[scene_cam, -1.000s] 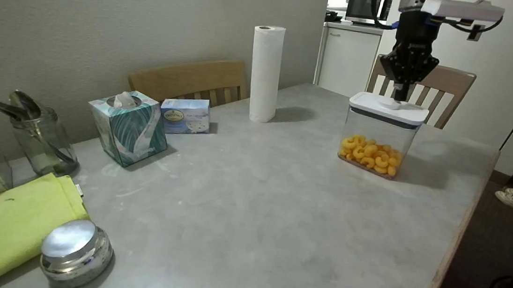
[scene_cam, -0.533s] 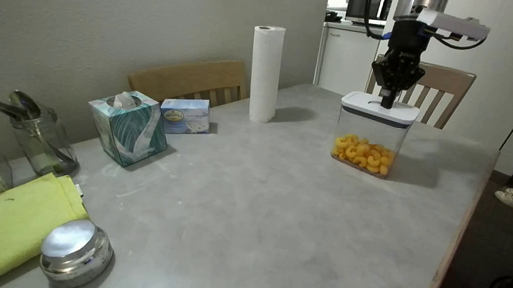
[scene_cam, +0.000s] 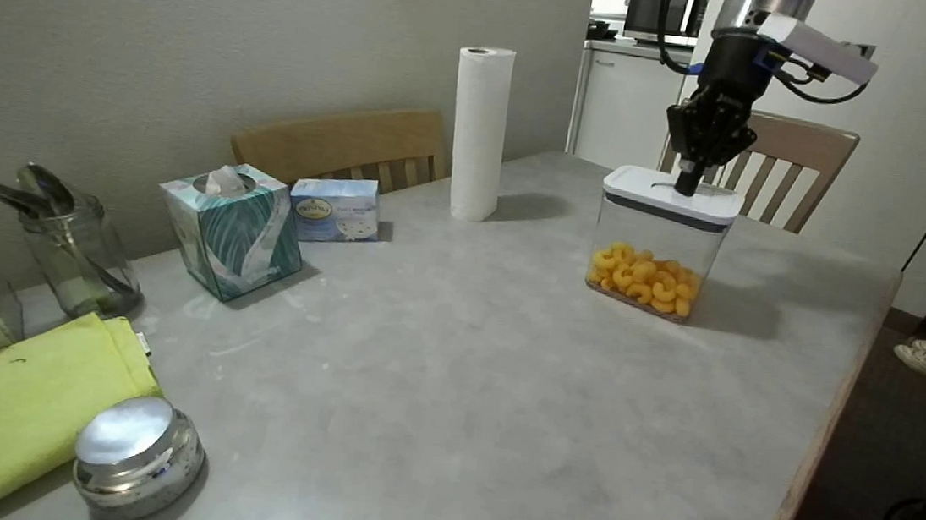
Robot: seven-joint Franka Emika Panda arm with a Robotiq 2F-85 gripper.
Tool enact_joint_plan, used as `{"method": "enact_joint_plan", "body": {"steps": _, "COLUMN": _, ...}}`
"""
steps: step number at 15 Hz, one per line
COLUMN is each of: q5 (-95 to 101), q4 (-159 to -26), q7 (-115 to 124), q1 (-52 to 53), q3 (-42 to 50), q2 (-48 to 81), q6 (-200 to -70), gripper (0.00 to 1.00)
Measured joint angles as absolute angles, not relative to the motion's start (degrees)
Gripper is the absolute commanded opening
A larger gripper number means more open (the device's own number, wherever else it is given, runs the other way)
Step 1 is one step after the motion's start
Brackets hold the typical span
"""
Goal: Put the lid on the clear storage bowl then push the button on the lid
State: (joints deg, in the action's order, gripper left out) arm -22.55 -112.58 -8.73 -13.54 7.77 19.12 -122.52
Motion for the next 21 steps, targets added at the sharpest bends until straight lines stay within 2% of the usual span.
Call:
{"method": "enact_joint_plan", "body": {"steps": 7, "q5": -10.89, "q4": -112.57, "q7": -2.81, "q1": -12.67, "q3": 8.42, "q2": 16.76, "q6": -122.51, "gripper": 0.0}}
{"method": "enact_joint_plan", "body": {"steps": 15, "q5": -8.73, "q4": -112.58, "q7": -2.73, "q1": -11.96, "q3": 8.42, "q2": 14.36, "q6": -122.52, "gripper": 0.0}}
{"method": "enact_joint_plan", "body": {"steps": 16, "q5": -8.73, "q4": -112.58, "q7": -2.73, "q1": -11.92, "q3": 8.42, "q2": 14.2, "q6": -122.52, "gripper": 0.05}}
{"method": "enact_joint_plan", "body": {"steps": 17, "q5": -8.73, "q4": -112.63, "q7": -2.73, "q1": -11.9, "q3": 8.42, "q2": 14.03, "q6": -122.52, "gripper": 0.27}}
{"method": "enact_joint_plan", "body": {"steps": 19, "q5": -8.72, "q4": -112.73, "q7": -2.75, "q1": -11.89, "q3": 8.42, "q2": 13.75, "q6": -122.52, "gripper": 0.32}}
{"method": "enact_joint_plan", "body": {"steps": 21, "q5": -8.72, "q4": -112.8, "q7": -2.78, "q1": -11.89, "q3": 8.42, "q2": 13.62, "q6": -122.52, "gripper": 0.45}}
